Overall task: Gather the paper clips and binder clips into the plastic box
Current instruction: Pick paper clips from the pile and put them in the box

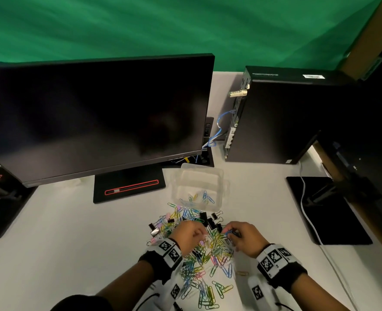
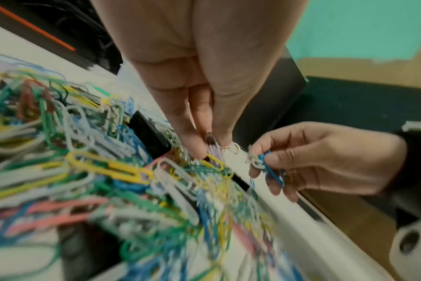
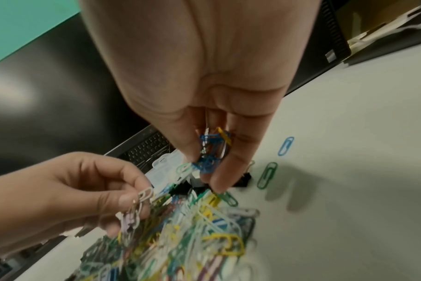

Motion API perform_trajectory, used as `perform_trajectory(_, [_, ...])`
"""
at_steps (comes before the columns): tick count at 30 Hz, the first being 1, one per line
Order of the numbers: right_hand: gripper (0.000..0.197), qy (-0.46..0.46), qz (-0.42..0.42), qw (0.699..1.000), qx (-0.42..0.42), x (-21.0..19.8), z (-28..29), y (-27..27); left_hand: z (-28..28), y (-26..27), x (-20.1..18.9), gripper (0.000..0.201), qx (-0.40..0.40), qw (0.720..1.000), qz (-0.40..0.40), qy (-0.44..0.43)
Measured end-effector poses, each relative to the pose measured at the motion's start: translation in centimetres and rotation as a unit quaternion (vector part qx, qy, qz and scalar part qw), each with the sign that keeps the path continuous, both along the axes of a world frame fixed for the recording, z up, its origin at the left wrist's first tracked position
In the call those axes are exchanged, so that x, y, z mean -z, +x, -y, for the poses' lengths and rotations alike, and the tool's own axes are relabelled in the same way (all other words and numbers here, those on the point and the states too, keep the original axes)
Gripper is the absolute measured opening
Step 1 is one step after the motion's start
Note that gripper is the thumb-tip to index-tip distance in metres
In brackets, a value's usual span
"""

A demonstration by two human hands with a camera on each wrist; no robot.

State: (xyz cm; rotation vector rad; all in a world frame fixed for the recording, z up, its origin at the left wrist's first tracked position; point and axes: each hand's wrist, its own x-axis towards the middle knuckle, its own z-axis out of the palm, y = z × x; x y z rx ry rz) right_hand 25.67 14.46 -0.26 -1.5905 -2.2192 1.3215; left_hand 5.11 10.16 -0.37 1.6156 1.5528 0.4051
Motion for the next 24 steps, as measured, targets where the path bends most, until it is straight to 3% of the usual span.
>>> perform_trajectory(5, [0.018,0.028,-0.039,0.999,0.023,-2.2,-2.7,-1.5,-2.0,-1.8,-1.6,0.016,-0.069,0.994,0.085,-0.012])
perform_trajectory(9, [0.017,0.058,-0.070,0.995,0.045,-3.2,-5.7,-3.9,-4.9,-3.1,-2.4,0.021,-0.115,0.991,0.057,0.026])
perform_trajectory(13, [0.027,0.056,-0.081,0.991,0.095,-2.8,-7.9,-6.4,-7.6,-3.7,-2.3,0.020,-0.179,0.980,0.083,0.036])
perform_trajectory(19, [0.037,0.033,-0.073,0.992,0.096,-1.8,-8.3,-7.6,-9.4,-3.4,-1.0,0.021,-0.243,0.961,0.128,0.042])
perform_trajectory(24, [0.021,0.023,-0.083,0.992,0.087,-1.7,-8.3,-7.3,-9.7,-2.7,-0.2,0.021,-0.255,0.945,0.202,0.024])
